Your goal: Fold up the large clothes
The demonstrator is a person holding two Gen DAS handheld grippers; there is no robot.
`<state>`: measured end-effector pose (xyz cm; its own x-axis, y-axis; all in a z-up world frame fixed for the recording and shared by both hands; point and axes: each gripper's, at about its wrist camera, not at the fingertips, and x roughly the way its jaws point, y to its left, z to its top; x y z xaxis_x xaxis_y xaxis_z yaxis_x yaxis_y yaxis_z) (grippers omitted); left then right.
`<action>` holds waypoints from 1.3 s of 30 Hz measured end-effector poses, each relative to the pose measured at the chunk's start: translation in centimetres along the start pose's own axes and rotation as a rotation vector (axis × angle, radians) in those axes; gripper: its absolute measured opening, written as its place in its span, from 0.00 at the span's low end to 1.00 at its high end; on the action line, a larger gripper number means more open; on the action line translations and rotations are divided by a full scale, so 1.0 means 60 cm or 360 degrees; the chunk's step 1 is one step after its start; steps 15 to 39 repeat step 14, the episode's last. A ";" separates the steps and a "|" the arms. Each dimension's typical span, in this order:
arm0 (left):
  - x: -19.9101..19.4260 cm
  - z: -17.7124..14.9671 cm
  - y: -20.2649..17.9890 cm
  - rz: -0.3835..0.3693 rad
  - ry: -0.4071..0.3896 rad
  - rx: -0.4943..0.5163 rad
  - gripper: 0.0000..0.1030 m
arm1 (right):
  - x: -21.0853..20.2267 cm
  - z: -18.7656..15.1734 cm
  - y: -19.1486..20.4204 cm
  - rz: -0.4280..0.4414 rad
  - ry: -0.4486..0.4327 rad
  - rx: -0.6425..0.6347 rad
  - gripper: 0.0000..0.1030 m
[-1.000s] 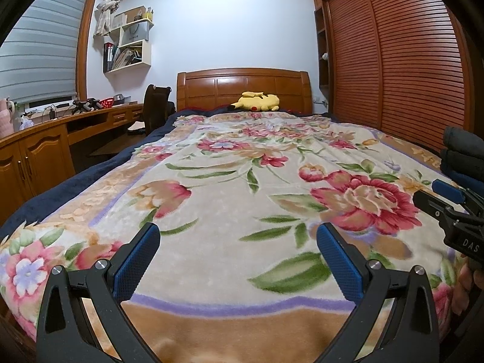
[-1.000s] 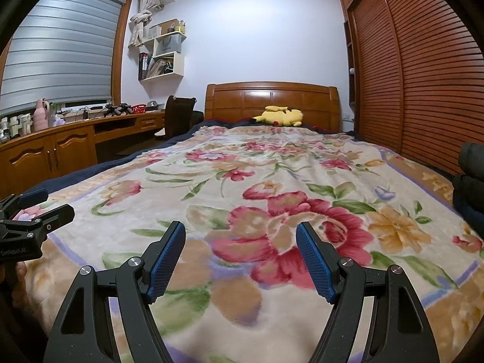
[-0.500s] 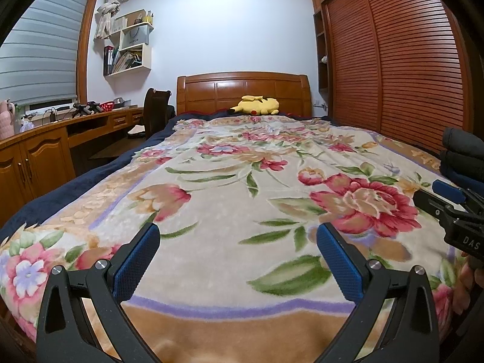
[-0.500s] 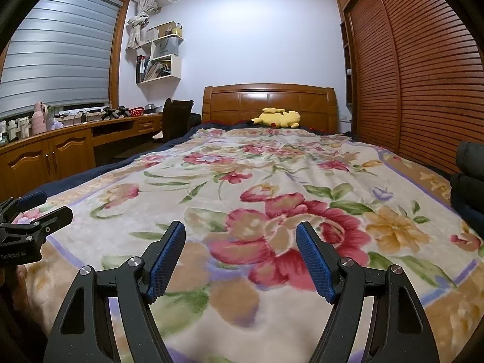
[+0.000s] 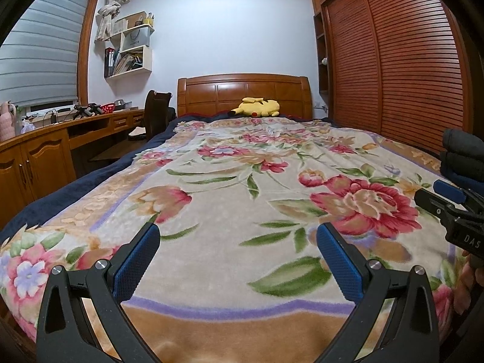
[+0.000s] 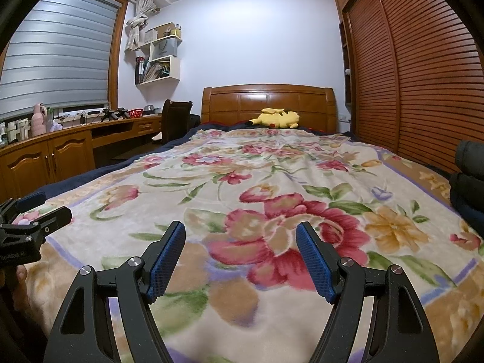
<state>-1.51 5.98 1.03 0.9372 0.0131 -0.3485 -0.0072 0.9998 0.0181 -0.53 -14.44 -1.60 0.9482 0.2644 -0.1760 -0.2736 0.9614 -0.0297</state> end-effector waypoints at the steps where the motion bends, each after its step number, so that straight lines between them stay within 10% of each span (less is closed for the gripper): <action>1: 0.000 0.000 0.000 0.0000 0.0000 0.0000 1.00 | 0.000 0.000 0.000 -0.0001 -0.0002 0.0000 0.75; 39: 0.000 0.000 0.000 0.0000 -0.0001 0.0000 1.00 | -0.003 -0.002 -0.008 -0.0001 -0.0008 0.0007 0.75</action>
